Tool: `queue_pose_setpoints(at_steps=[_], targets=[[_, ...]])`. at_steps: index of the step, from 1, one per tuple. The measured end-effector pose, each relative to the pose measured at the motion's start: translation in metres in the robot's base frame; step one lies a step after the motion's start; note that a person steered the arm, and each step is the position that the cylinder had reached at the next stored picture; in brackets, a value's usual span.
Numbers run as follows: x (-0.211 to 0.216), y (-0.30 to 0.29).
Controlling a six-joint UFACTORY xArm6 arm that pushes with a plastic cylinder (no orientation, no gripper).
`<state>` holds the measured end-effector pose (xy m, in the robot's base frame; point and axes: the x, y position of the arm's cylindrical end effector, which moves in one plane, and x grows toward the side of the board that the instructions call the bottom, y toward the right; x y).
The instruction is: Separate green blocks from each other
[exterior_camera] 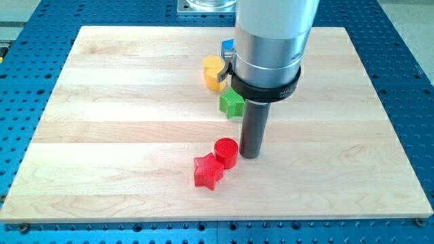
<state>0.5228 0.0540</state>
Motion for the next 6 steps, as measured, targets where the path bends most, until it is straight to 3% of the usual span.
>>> queue_pose_setpoints(at_steps=[1, 2, 3, 4, 5, 6], targets=[[-0.041, -0.001], [-0.057, 0.072], [-0.115, 0.113], [-0.129, 0.04], [-0.087, -0.04], [-0.054, -0.031]])
